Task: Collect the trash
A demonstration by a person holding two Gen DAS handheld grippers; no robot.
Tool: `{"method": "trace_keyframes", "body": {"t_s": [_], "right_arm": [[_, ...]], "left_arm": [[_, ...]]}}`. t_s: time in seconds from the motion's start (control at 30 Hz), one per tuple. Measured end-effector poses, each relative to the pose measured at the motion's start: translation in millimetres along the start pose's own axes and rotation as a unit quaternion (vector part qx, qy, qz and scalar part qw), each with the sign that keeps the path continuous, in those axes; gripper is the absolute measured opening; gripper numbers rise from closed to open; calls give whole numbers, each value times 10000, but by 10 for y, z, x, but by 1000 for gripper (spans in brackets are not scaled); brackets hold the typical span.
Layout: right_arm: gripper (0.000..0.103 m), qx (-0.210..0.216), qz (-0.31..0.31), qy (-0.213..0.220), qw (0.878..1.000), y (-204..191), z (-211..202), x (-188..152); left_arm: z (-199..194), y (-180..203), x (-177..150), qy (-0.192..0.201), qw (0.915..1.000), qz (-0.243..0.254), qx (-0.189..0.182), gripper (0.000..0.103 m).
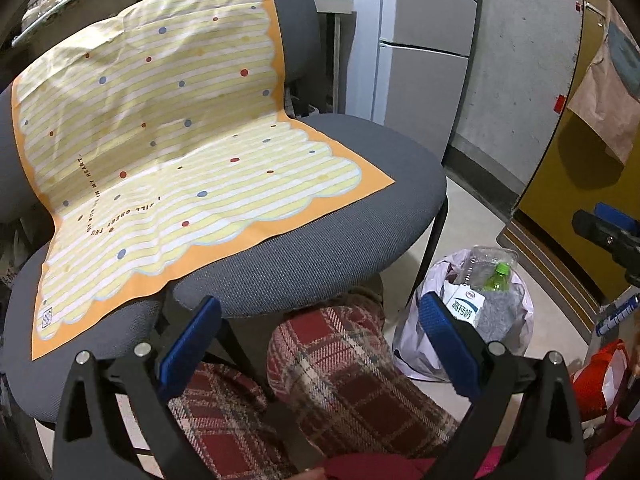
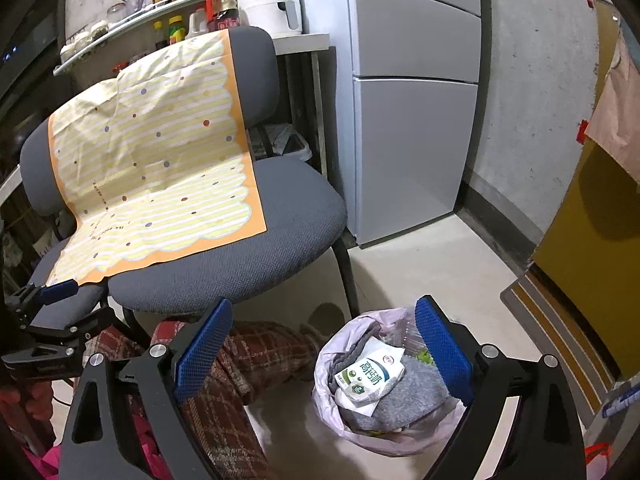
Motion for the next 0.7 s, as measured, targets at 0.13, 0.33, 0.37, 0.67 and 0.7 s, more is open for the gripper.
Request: {"method": "trace_keyframes", "body": {"t_s": [0.13,0.33,0.37,0.67,0.7], "right_arm": [[92,-14,11,-7,10000,-18,-5,-8],[92,-12,18,-19,10000,-13,3,-9],[92,-16,28,-25,10000,-11,4,-11],[92,-3,47,-52,10000,-5,39,-41],[92,-4,58,-55,10000,-8,40,-46]], "left_arm": [[-6,22,7,3,10000,-1,25,96],[1,18,16,-17,10000,-7,27,96],[0,16,15,-7,10000,2,25,96],[7,-3,13,-13,10000,14,20,96],[8,-3,14,-14,10000,15,23,96]]}}
Point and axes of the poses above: each gripper's, at about its wrist camera, not at the fingertips, and z roughly the way its jaws point, y to its right, x to its top, the point moved 5 cm from there along z, roughly the way its jaws point, and after that the axes turned 6 degrees about y, right-handed, at the moved point
